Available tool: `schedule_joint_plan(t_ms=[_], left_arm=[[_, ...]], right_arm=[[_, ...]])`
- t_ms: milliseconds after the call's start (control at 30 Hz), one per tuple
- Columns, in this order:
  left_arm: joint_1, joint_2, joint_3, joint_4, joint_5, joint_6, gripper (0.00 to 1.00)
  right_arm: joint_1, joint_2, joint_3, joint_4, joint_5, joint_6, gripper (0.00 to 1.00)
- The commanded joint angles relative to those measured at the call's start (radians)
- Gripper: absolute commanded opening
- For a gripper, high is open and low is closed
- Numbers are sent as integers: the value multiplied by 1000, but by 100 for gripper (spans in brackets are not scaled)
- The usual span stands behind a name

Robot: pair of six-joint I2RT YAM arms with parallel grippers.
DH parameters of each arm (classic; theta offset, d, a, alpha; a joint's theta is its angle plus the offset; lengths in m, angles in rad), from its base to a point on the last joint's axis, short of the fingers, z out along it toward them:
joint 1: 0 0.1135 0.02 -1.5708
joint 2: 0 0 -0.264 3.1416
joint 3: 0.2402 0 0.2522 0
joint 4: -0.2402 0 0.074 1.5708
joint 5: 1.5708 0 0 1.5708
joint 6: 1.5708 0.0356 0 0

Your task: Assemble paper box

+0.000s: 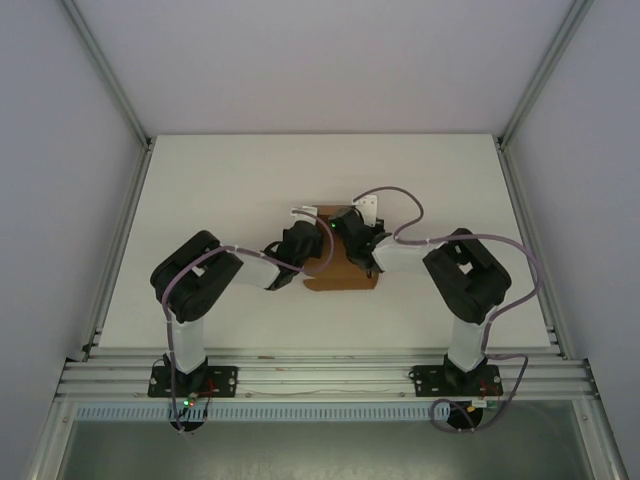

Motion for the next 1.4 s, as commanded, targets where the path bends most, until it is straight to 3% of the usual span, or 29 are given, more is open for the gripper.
schedule_joint_plan(t_ms=[0,167,300,400,467,733,933,1067,1233,1367], left_arm=[[-8,5,19,-56,-11,-5,0],[-8,5,27,-70,-12,-11,0],[-8,31,31,-73,-9,-10,0],[-7,28,32,-75,-10,-10,0],[-8,27,32,-79,-18,-14,0],[-8,27,49,-110,-33,-22,0],[-8,33,63,-122,-11,-24,0],[-9,33,72,-130,-7,-30,0],[-8,32,75,-133,11,-37,0],[-8,31,71,-130,27,-45,0]], right_arm=[[-32,30,3,-26,7,-54,19],[-57,-30,-86,52,-115,19,27],[-72,-45,-124,98,-160,32,25],[-77,-36,-114,76,-144,42,9],[-78,-23,-95,46,-120,34,5],[-68,-5,-36,-134,146,53,4],[-64,15,-39,-60,120,14,5],[-64,33,-29,24,15,-42,4],[-66,-9,-140,298,-226,-112,24],[-75,-65,-187,361,-336,-122,38]])
